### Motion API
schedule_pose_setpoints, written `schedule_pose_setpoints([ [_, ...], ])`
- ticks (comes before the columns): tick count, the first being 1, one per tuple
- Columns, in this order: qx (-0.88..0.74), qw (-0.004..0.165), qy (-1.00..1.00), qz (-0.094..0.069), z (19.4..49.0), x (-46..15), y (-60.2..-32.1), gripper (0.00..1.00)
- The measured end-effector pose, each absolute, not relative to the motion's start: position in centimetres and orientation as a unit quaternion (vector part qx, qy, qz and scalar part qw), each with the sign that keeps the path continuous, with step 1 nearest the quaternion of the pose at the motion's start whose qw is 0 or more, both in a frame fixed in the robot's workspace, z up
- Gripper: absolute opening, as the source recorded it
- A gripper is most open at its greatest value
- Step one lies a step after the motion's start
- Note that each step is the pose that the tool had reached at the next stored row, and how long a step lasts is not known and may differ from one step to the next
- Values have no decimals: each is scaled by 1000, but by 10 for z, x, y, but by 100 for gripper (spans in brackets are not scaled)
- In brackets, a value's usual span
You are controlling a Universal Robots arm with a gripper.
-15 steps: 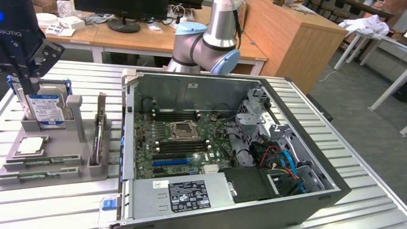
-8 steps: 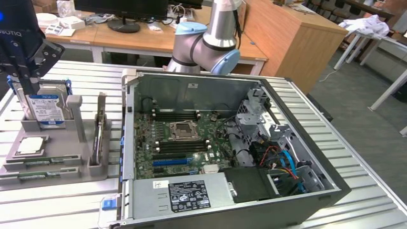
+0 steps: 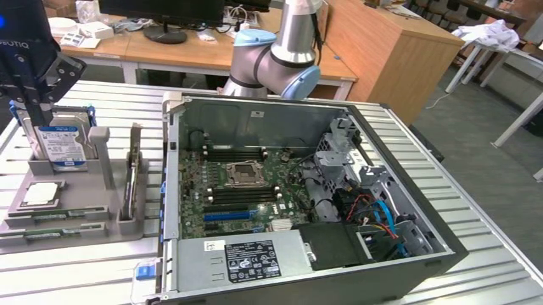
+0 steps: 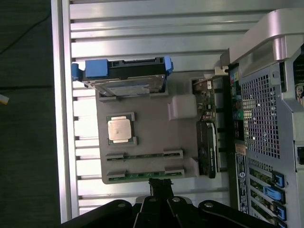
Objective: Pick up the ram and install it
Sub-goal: 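Pick up the ram and move it above insertion slot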
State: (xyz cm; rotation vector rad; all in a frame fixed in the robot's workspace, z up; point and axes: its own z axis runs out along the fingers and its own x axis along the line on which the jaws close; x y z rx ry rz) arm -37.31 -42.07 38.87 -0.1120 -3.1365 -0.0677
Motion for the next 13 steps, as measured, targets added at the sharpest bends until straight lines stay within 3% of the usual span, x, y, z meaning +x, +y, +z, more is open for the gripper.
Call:
schedule_pose_setpoints([
  [13, 55, 3, -998, -21, 388, -373, -421, 11],
])
